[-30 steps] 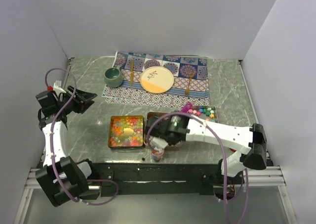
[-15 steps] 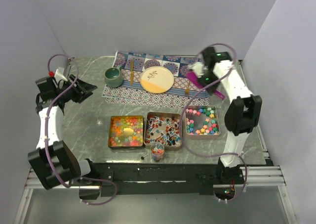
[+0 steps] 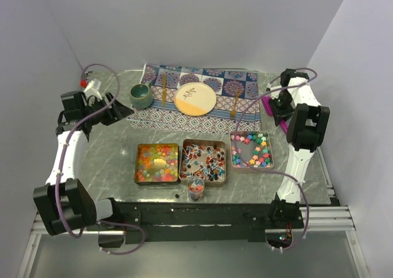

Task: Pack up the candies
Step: Place the spatula at the center of the board.

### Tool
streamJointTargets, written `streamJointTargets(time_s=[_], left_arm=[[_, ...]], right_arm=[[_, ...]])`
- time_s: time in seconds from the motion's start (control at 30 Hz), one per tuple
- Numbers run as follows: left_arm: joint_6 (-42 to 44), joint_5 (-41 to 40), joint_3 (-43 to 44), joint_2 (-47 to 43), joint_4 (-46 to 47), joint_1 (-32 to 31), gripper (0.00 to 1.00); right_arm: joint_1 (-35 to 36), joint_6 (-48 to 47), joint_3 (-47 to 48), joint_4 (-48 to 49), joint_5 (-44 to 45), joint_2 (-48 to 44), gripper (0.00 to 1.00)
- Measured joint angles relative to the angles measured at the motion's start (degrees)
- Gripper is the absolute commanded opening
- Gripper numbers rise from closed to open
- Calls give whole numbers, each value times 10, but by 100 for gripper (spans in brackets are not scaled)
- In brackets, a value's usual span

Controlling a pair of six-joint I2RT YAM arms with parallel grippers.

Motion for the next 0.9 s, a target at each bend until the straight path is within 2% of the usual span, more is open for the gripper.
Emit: streamJointTargets(time_s=[0.1,0.27,0.33,0.37,0.4,0.43,0.67,0.73,0.77,0.8,0.83,0.9], left_arm=[[34,4,-12,-17,13,-38,67],[118,18,-12,-26,16,-113,67],[142,19,-13,-24,15,-132,67],[148,18,-13,-23,15,-139,67],[153,18,-13,-21,16,-145,67],[156,17,-13,-16,17,-150,67],[156,6,-6,37,29,-179,66],[156,1,5,44,29,-183,67],[156,-1,11,45,29,-183,67],[157,-3,19,44,30,-184,67],[157,-4,25,43,31,-184,67],[156,-9,30,40,43,-184,67]], right_arm=[[-6,3,1,0,0,9,34],[-18,3,36,3,-4,26,40],[-23,3,46,5,-6,31,53],[-26,3,49,6,-10,33,54],[-29,3,52,5,-16,35,65],[-31,2,52,5,-20,35,69],[-42,-1,82,-7,-53,38,76],[-48,-6,88,-3,-79,29,84],[-54,-13,70,15,-99,11,89],[-62,-26,25,44,-117,-24,100],[-69,-40,-18,60,-131,-61,100],[-87,-92,-157,98,-167,-194,100]])
